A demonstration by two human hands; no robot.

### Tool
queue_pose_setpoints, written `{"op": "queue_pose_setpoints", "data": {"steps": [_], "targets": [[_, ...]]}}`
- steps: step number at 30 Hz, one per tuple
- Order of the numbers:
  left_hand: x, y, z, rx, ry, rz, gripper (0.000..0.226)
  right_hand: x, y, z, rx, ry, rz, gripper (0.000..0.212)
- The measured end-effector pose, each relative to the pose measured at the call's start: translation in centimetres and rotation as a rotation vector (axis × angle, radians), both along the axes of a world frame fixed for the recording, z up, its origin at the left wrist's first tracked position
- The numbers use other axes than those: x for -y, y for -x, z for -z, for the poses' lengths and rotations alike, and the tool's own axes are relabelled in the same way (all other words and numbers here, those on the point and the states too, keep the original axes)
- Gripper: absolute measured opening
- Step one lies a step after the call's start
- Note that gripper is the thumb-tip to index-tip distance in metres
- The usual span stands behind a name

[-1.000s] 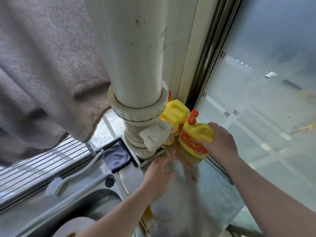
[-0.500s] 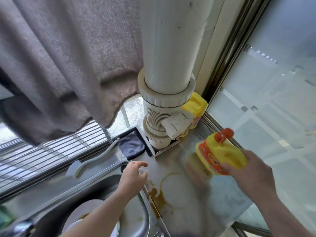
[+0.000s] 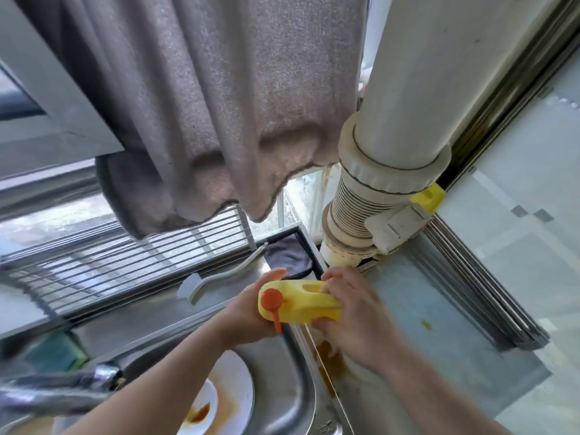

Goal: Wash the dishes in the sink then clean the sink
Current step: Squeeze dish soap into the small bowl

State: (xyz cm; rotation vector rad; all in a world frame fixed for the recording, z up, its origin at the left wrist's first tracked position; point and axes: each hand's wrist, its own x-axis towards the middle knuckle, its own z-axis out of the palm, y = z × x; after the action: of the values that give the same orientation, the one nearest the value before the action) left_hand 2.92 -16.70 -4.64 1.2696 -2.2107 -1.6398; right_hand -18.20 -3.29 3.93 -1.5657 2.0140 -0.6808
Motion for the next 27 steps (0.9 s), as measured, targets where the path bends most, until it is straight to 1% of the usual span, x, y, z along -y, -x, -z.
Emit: {"op": "queue_pose_setpoints", "data": {"steps": [1,4,7,8,9,10,12,16,18,20,23,24,27], "targets": [[0.2,-0.6,-0.4,-0.003,-0.005,-0.057,0.094,1.5,-0.4,-0.2,0.022,0.009,0.003,0.051],[1.0,-2.3,-1.3,0.010,0.079,-0.272,0.066,5.2,-1.3,-0.1,0.049,0.045,-0.005,0.061],[1.0,-3.7,-1.1,0.004,0.058,-0.473,0.057,7.7,-1.7,1.3,0.130,-0.012,0.016,0.084],[1.0,-4.0,-0.8,-0.019,0.051,-0.532,0.054,8.3,-1.9,2.2,0.165,-0.053,0.032,0.087],[1.1,-4.4,-0.4,-0.044,0.046,-0.596,0.053,8.9,-2.0,3.3,0.166,-0.088,0.037,0.084],[1.2,-4.7,-0.1,-0.074,0.040,-0.663,0.052,9.6,-2.0,4.7,0.131,-0.119,0.027,0.076],[1.6,-5.0,0.4,-0.123,0.038,-0.775,0.050,10.9,-1.9,7.4,0.019,-0.180,-0.037,0.061],[2.3,-4.3,1.4,-0.160,0.030,-0.832,0.049,14.0,-2.0,10.8,-0.146,-0.335,-0.186,0.053],[2.7,-3.6,1.9,-0.140,0.041,-0.832,0.051,15.4,-2.1,12.4,-0.239,-0.352,-0.310,0.049],[3.3,-2.9,2.6,-0.094,0.055,-0.834,0.055,15.8,-2.0,13.8,-0.281,-0.427,-0.385,0.054],[3.9,-2.2,3.0,-0.054,0.035,-0.871,0.065,14.4,-1.3,15.5,-0.348,-0.538,-0.434,0.069],[4.0,-2.0,3.0,-0.031,0.039,-0.874,0.069,13.7,-1.1,15.8,-0.358,-0.530,-0.435,0.070],[4.5,-1.7,3.0,0.013,0.041,-0.869,0.072,11.2,-0.7,16.7,-0.306,-0.504,-0.392,0.071]]}}
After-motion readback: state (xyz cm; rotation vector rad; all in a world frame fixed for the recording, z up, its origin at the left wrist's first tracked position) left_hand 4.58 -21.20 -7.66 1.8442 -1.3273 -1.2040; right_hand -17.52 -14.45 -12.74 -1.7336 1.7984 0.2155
